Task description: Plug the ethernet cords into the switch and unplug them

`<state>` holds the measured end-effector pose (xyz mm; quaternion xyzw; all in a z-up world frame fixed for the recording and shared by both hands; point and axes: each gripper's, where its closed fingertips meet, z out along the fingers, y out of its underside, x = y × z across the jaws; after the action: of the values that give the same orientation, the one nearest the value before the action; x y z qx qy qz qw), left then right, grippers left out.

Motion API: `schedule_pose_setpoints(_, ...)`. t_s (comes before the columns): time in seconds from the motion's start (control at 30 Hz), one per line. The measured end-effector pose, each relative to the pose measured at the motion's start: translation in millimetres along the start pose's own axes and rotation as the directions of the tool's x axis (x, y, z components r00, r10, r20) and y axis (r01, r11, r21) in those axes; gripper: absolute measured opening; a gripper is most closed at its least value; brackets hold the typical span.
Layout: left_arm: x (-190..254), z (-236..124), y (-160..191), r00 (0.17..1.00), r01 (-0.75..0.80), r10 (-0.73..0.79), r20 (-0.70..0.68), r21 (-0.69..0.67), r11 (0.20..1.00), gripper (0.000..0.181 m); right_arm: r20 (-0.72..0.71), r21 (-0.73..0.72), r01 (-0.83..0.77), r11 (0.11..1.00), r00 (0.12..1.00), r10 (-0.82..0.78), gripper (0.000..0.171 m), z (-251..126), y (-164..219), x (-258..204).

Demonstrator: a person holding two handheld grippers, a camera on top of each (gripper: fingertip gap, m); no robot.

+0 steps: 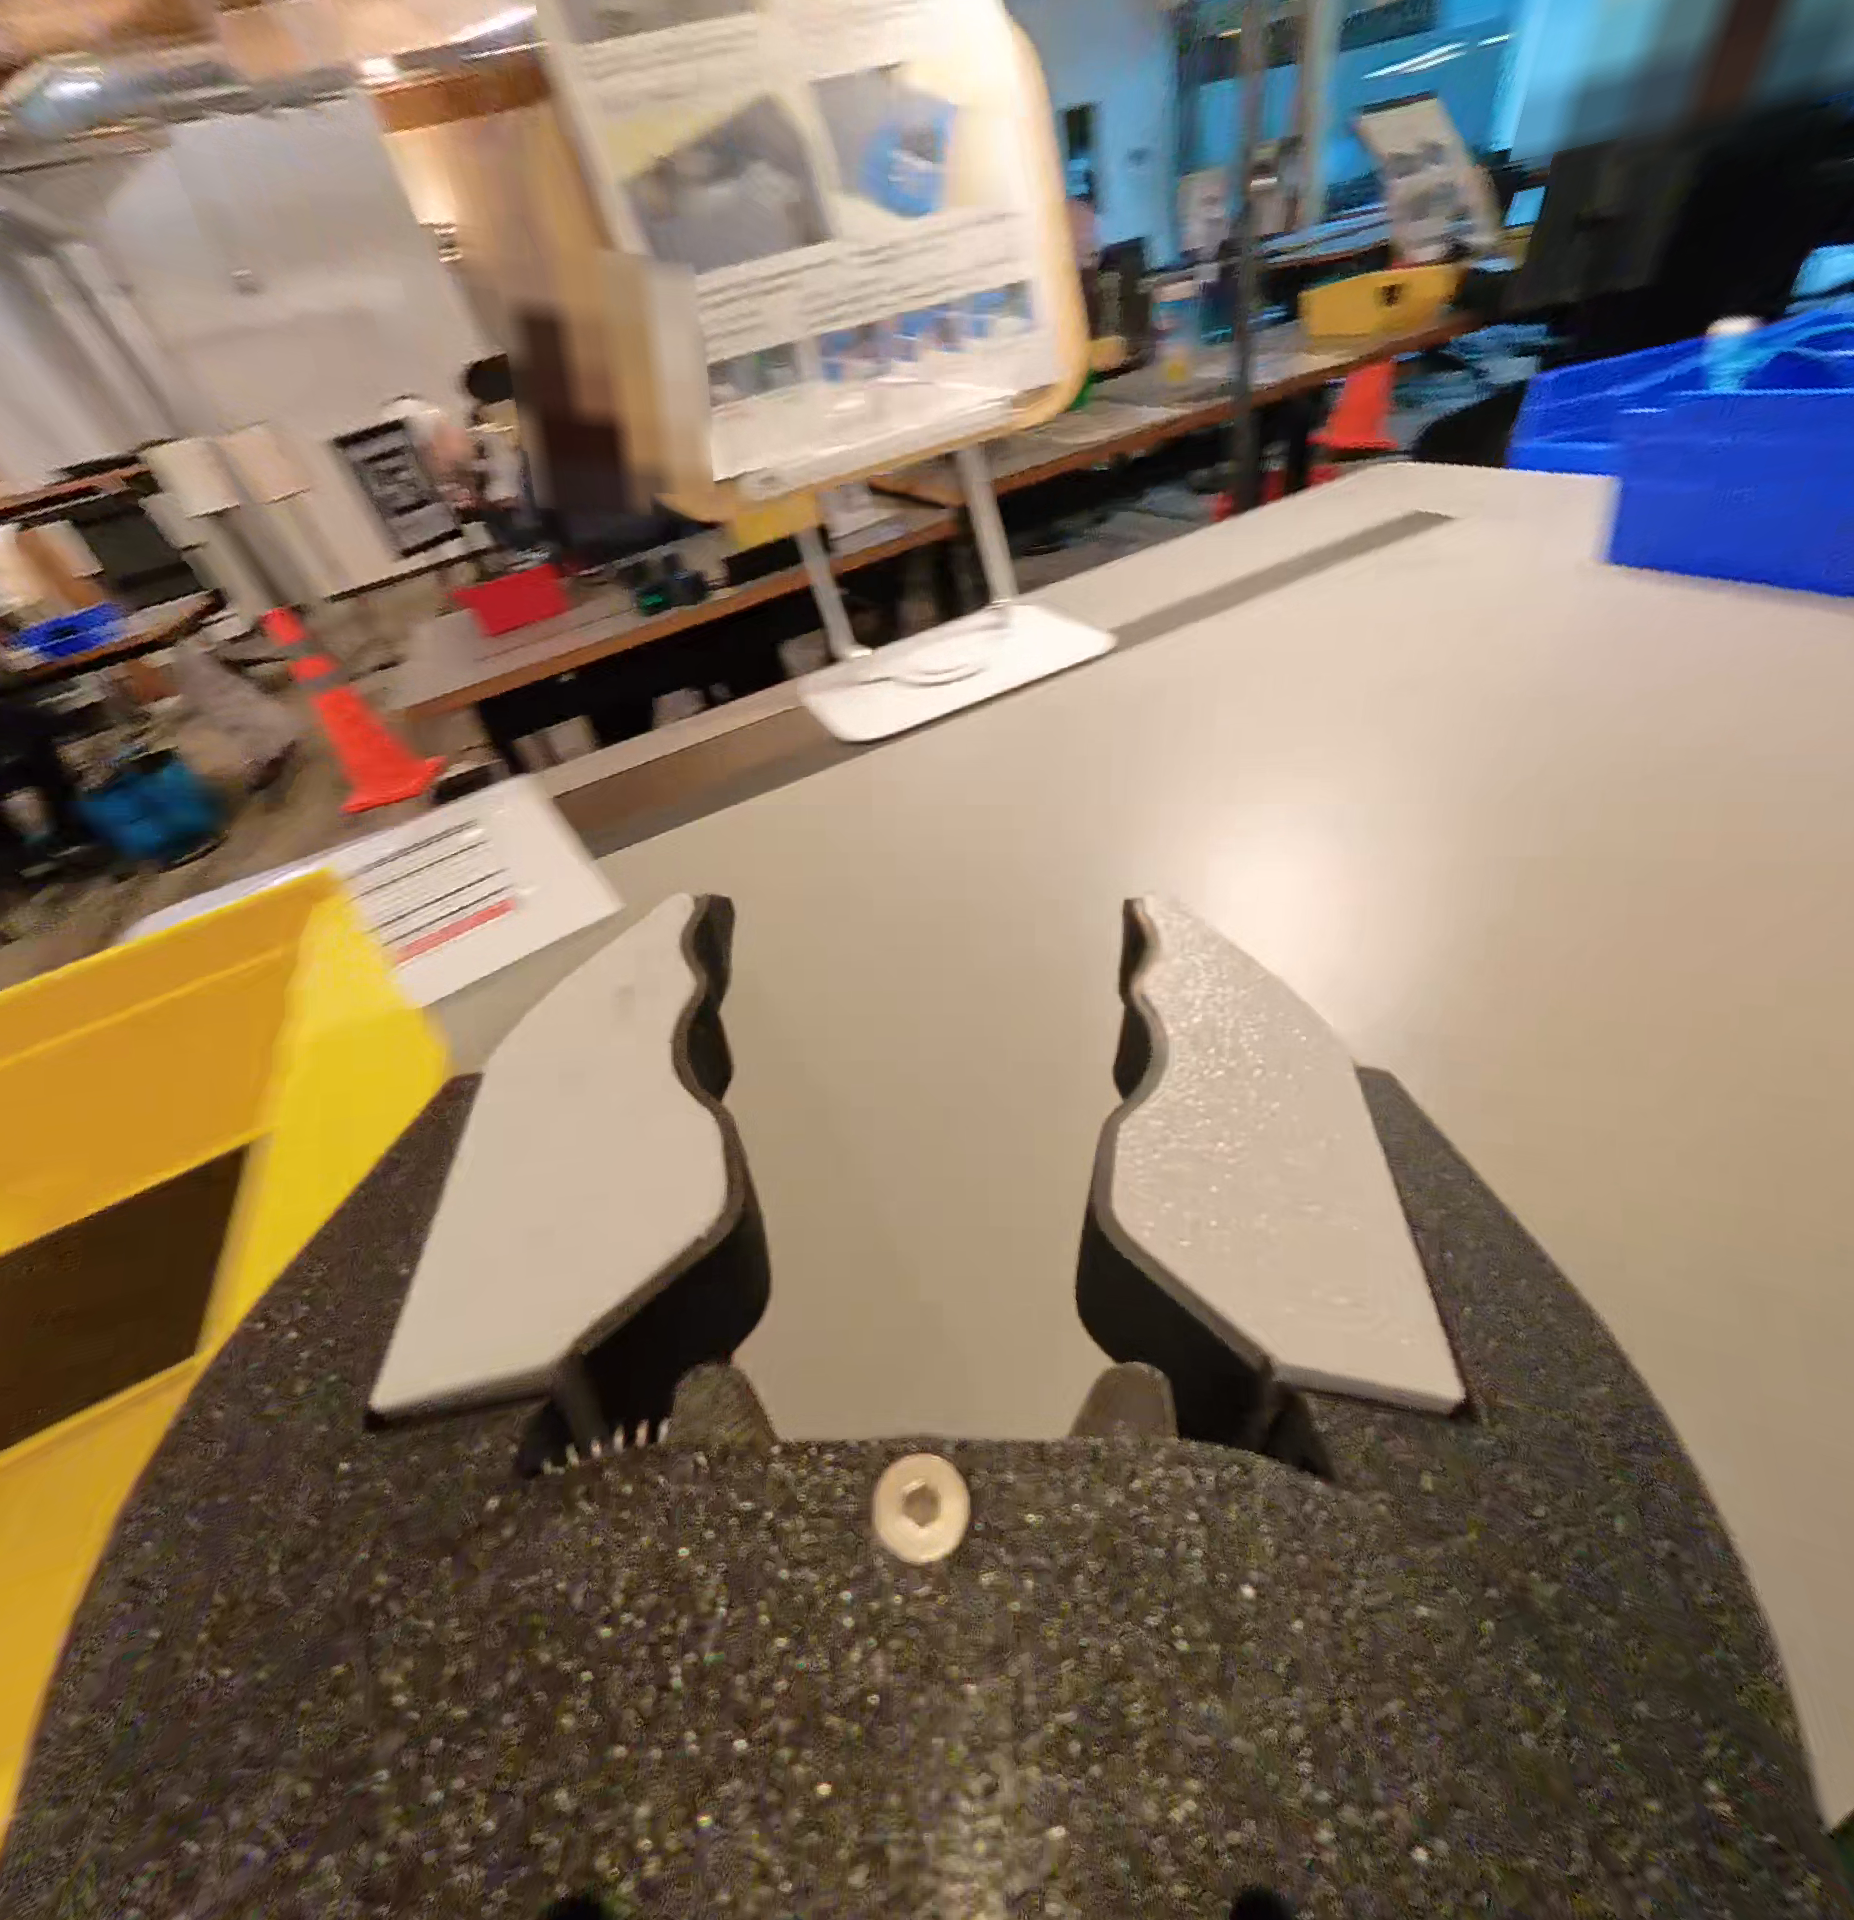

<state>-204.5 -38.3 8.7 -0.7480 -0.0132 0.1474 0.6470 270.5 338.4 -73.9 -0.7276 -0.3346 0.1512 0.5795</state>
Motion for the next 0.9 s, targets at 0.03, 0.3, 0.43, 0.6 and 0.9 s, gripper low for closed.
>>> schedule_pose_setpoints(0.03,-20.2,-12.6,2.6,0.998,0.003,-0.002,0.057,-0.013,1.0,0.07,-0.008,-0.001,0.012,1.0,1.0,-0.012,0.051,1.3,-0.7,-0.9)
schedule_pose_setpoints(0.3,-136.5,-58.8,79.0,0.911,0.192,-0.119,0.394,-0.151,0.97,0.07,-0.138,-0.035,0.055,0.998,0.989,-0.06,0.054,9.2,3.4,9.8)
schedule_pose_setpoints(0.43,-138.2,-30.5,110.2,0.922,0.226,-0.145,0.358,-0.197,0.954,0.067,-0.181,-0.073,0.095,0.993,0.978,-0.107,0.055,14.5,5.9,11.2)
schedule_pose_setpoints(0.6,-143.9,-16.4,117.8,0.902,0.135,-0.019,0.431,-0.241,0.961,0.034,-0.263,-0.071,0.137,0.988,0.953,-0.151,0.04,21.9,0.4,17.8)
schedule_pose_setpoints(0.9,-127.7,-24.1,107.6,0.947,0.072,-0.006,0.322,-0.193,0.979,0.005,-0.195,-0.075,0.196,0.978,0.959,-0.207,0.011,25.6,0.7,4.3)
